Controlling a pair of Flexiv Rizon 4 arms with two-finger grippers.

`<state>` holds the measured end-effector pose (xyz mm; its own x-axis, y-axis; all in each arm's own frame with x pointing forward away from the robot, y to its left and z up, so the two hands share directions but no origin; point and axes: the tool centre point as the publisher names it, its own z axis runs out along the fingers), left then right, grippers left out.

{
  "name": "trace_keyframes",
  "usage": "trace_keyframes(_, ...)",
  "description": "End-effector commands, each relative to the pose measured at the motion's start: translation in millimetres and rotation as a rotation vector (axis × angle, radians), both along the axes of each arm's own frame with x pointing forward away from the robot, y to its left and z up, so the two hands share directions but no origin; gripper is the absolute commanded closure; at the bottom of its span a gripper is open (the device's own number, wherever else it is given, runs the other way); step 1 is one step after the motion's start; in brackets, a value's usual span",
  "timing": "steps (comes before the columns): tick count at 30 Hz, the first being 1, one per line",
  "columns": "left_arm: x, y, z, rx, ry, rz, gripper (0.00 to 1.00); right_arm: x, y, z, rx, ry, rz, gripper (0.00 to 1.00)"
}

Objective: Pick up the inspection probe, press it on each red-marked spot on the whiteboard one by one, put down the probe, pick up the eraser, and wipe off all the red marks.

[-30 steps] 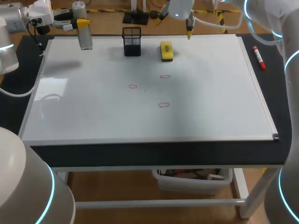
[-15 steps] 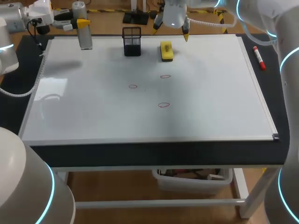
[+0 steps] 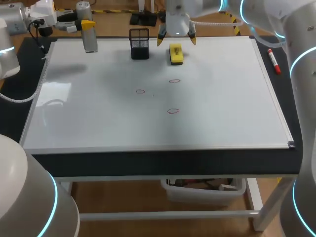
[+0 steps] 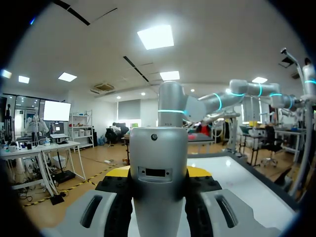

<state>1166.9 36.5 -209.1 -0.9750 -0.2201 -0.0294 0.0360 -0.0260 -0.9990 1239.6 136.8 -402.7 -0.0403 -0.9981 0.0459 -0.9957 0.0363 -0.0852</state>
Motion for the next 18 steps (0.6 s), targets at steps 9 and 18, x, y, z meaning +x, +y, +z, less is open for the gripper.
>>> trace_keyframes(9, -3.1, -1, 2.6, 0.004, 0.0, 0.007, 1.0, 14.2, -2, -17, 0.043, 0.535, -0.041, 0.0)
trace_keyframes(18, -3.1, -1, 2.6, 0.004, 0.0, 0.007, 1.0, 8.6, 0, -22, 0.045, 0.555, -0.004, 0.0)
